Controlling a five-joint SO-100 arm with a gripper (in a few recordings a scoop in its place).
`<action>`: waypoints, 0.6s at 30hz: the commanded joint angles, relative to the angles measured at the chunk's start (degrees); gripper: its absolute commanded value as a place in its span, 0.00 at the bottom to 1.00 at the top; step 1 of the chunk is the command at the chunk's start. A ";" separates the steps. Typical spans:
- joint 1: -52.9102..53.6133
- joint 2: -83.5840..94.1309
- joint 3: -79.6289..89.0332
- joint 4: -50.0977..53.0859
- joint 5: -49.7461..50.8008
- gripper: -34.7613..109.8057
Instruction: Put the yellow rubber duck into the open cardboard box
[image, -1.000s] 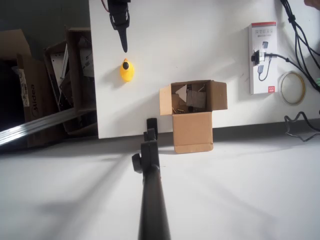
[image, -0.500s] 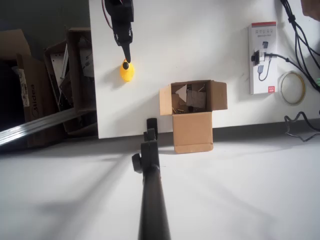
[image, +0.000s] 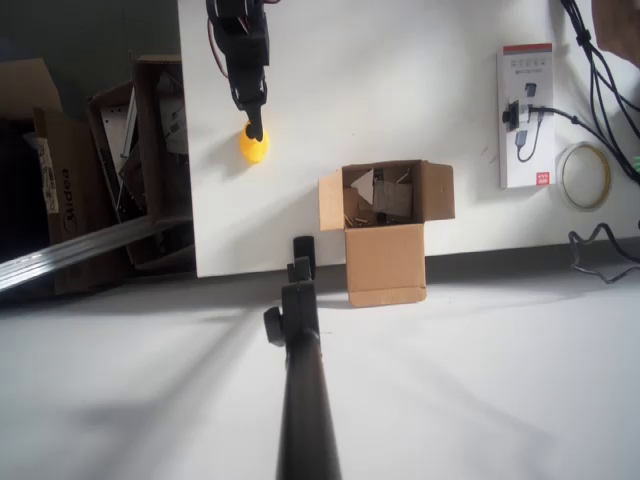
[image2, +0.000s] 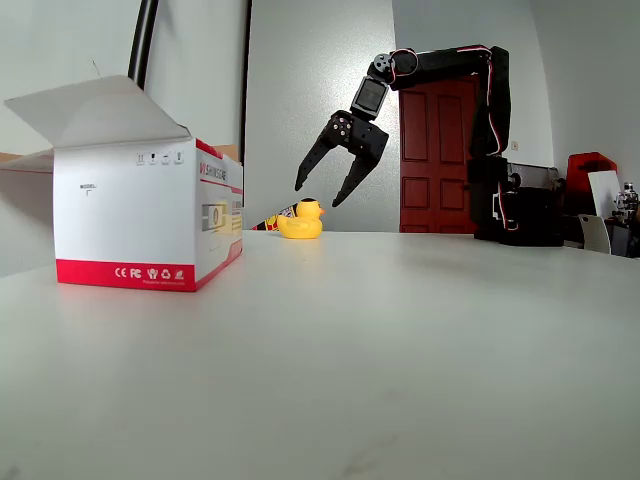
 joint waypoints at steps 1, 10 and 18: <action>0.53 -0.53 -3.08 -0.88 -0.35 0.43; 2.20 -3.43 -3.16 -2.55 -0.35 0.42; 2.72 -5.10 -3.34 -3.87 -0.35 0.42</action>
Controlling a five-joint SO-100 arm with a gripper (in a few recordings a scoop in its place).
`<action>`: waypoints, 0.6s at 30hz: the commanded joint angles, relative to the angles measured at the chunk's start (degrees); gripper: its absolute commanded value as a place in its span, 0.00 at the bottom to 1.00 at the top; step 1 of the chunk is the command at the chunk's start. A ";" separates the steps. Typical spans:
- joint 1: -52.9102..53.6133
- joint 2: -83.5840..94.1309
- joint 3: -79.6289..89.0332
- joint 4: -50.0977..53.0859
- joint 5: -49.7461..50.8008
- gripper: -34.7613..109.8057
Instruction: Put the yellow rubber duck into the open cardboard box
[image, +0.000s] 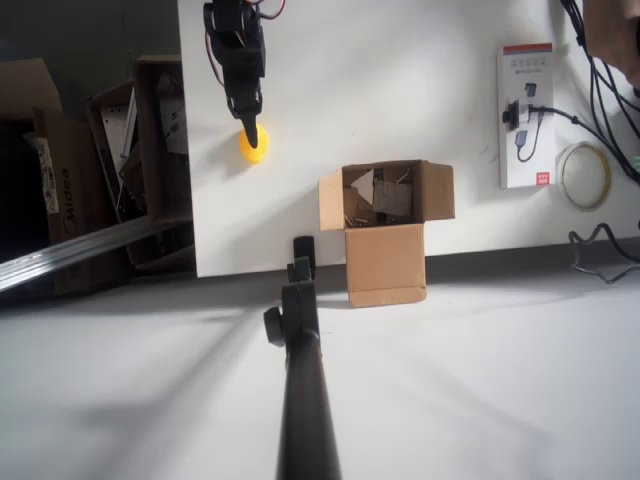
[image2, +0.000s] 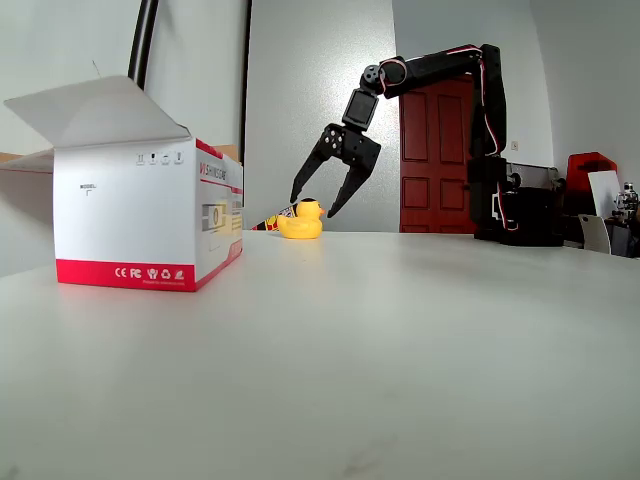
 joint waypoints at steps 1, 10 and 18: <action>0.00 -0.35 -2.46 -0.70 -0.26 0.42; -0.79 -2.11 -3.16 -1.14 -0.09 0.40; -1.41 -2.20 -3.52 -1.23 0.00 0.36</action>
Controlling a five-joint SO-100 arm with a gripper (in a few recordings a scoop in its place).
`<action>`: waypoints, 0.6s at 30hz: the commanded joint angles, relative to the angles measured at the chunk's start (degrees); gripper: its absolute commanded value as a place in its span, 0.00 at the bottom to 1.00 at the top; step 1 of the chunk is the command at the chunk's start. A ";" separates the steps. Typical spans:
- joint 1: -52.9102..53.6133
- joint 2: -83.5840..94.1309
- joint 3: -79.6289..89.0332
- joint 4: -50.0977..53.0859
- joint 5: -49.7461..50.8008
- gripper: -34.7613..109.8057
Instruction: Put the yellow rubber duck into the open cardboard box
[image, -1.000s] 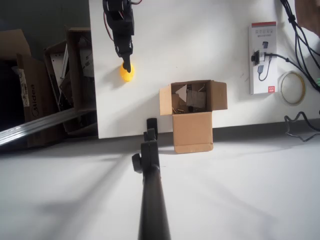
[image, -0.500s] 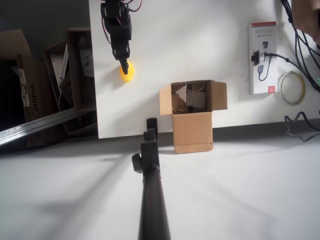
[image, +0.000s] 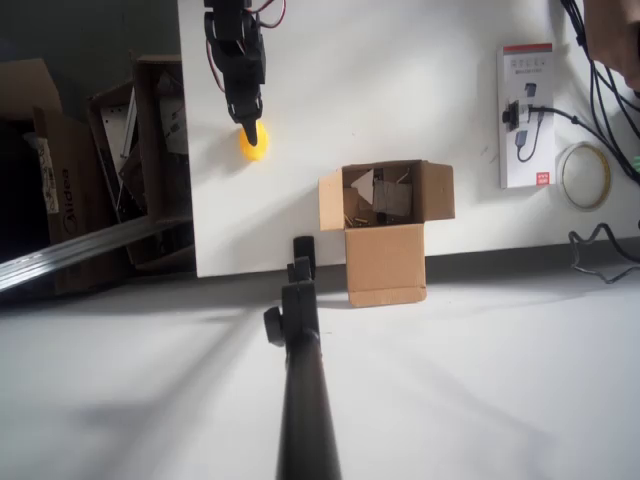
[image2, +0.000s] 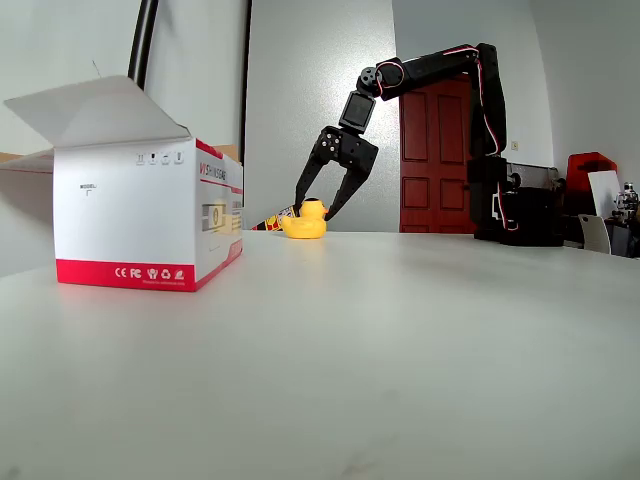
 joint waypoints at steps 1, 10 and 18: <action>-0.62 0.26 -2.20 -0.53 -0.09 0.35; -0.79 1.23 -2.20 -0.18 -0.18 0.31; -0.62 8.35 -2.29 3.60 -0.62 0.30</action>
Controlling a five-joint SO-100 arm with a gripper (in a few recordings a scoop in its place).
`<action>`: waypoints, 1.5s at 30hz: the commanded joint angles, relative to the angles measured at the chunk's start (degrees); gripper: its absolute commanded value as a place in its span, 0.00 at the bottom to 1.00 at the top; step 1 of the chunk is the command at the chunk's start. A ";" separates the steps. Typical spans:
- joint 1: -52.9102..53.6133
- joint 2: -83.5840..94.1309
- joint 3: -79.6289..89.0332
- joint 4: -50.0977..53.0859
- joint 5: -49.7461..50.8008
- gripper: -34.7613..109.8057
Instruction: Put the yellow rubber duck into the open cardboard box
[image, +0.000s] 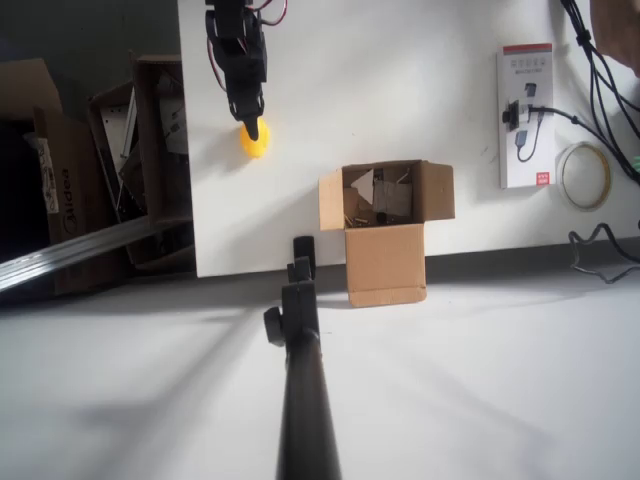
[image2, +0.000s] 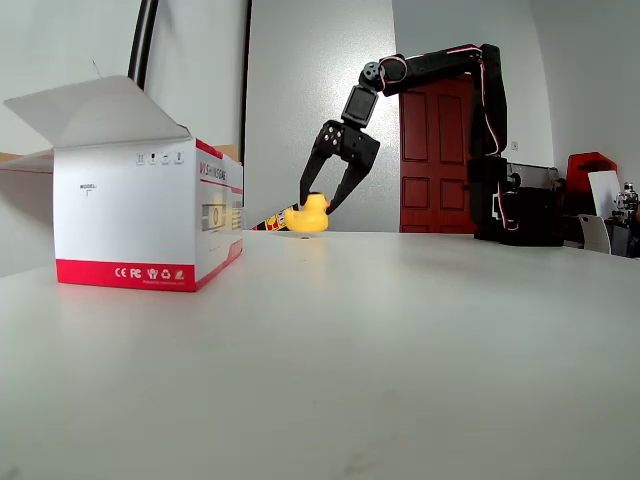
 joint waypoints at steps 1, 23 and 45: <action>-0.44 5.98 -2.29 2.11 -0.62 0.30; -16.79 16.44 -21.27 20.39 0.18 0.30; -29.71 -12.30 -52.73 20.57 -0.09 0.29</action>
